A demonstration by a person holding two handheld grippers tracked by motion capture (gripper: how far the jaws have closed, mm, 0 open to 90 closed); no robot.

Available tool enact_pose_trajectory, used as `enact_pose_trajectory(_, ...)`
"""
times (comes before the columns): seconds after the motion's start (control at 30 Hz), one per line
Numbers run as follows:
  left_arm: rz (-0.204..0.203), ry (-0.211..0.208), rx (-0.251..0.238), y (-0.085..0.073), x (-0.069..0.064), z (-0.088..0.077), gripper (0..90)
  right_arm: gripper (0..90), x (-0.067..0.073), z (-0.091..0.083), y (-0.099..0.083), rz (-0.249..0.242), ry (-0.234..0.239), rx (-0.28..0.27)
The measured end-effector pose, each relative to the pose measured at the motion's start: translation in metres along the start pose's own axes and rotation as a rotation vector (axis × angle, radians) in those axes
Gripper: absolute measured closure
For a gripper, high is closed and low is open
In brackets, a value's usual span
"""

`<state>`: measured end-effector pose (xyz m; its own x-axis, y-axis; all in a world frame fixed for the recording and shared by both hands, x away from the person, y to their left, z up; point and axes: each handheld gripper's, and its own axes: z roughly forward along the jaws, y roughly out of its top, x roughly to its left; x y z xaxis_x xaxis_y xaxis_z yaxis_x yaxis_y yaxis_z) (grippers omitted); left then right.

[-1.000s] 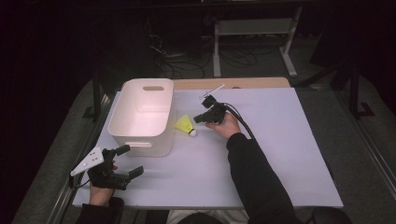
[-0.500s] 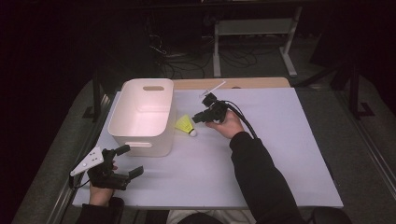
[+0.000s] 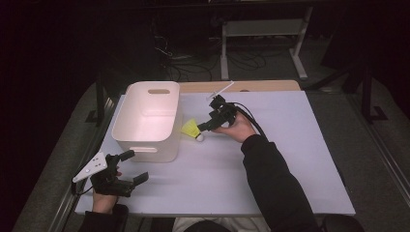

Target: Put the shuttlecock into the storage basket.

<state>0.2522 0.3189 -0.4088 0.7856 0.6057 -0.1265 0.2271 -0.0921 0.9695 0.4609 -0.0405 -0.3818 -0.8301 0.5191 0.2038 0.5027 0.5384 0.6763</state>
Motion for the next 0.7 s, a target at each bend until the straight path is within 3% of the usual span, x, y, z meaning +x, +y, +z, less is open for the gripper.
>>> enact_pose_trajectory(0.1,-0.001,0.001,-0.001,0.0,0.0,0.0,0.0,11.0,0.0,0.001,-0.001,0.007,0.008,0.003)
enact_pose_trajectory(0.13,-0.001,0.002,-0.002,0.0,0.0,0.0,0.0,4.1,0.0,0.003,-0.001,0.004,0.002,0.015)
enact_pose_trajectory(0.27,0.001,0.001,0.001,0.0,0.0,0.001,0.0,0.6,0.001,0.006,-0.002,-0.009,-0.002,0.037)
enact_pose_trajectory(0.7,0.002,-0.001,0.003,0.0,0.001,0.001,0.0,0.0,0.002,0.02,-0.005,-0.01,0.006,0.083)
